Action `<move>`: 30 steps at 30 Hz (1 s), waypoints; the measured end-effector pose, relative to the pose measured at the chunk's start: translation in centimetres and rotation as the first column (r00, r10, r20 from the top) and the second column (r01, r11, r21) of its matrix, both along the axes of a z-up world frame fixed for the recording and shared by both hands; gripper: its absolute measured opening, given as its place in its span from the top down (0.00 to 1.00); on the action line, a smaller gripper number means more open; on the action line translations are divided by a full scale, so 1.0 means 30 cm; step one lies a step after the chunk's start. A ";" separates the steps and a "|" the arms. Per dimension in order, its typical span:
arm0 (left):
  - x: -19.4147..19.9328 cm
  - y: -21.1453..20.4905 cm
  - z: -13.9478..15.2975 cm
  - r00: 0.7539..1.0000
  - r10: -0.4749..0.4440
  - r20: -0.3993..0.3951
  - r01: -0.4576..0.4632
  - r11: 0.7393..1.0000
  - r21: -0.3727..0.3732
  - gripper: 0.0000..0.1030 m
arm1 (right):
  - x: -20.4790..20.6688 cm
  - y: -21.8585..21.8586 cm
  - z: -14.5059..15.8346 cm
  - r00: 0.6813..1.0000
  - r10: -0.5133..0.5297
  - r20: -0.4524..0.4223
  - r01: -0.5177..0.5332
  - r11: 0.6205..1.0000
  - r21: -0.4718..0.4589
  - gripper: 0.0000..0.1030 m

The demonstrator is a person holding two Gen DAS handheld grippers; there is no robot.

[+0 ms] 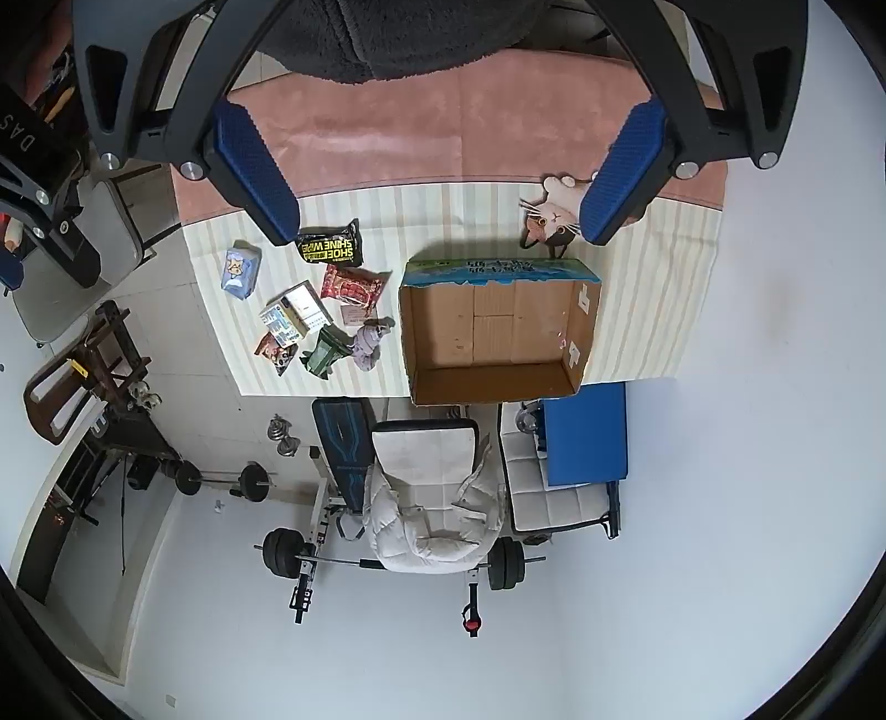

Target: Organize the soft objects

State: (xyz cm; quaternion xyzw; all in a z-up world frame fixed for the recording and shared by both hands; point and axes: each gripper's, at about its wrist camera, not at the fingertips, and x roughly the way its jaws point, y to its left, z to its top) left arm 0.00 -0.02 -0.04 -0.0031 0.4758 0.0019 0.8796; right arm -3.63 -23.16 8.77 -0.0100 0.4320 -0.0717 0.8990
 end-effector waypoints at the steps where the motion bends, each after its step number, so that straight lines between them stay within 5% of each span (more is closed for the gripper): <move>1: 0.000 0.001 0.001 1.000 0.000 -0.001 0.000 1.000 -0.008 0.00 | 0.000 0.000 0.000 1.000 0.000 0.002 0.000 1.000 -0.003 0.00; 30: 0.005 0.020 -0.001 1.000 0.013 0.005 -0.013 1.000 0.010 0.00 | 0.009 0.037 -0.009 1.000 0.018 0.008 -0.018 1.000 0.000 0.00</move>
